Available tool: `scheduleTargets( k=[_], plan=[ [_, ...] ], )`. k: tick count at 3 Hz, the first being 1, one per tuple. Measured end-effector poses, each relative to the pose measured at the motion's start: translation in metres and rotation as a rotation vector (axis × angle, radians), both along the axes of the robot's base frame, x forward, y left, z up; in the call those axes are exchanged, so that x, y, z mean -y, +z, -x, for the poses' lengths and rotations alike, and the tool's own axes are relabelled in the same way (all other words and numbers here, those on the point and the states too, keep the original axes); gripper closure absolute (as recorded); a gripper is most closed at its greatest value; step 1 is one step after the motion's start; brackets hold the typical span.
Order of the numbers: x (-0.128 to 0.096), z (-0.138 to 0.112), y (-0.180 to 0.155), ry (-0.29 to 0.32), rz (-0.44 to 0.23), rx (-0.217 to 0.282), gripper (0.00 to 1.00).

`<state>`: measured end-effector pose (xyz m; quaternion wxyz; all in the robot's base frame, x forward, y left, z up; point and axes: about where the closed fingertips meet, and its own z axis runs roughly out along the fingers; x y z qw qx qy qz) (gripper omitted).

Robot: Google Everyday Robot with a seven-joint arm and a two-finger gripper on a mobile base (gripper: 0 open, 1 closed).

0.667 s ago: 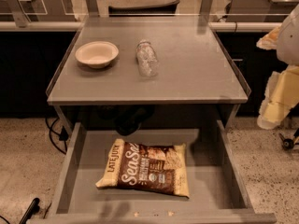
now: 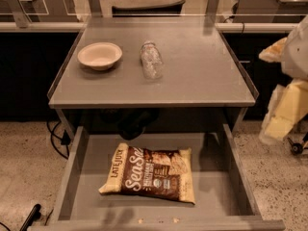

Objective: Pick brown chip bag from top drawer and place on counter

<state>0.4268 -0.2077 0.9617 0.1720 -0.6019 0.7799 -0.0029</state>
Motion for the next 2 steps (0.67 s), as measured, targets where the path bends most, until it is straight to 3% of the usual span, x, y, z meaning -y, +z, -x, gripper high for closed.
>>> scheduleTargets(
  k=[1, 2],
  plan=[
    [-0.012, 0.019, -0.047, 0.027, -0.155, -0.05, 0.0],
    [-0.039, 0.043, -0.086, 0.052, -0.327, -0.11, 0.0]
  ],
)
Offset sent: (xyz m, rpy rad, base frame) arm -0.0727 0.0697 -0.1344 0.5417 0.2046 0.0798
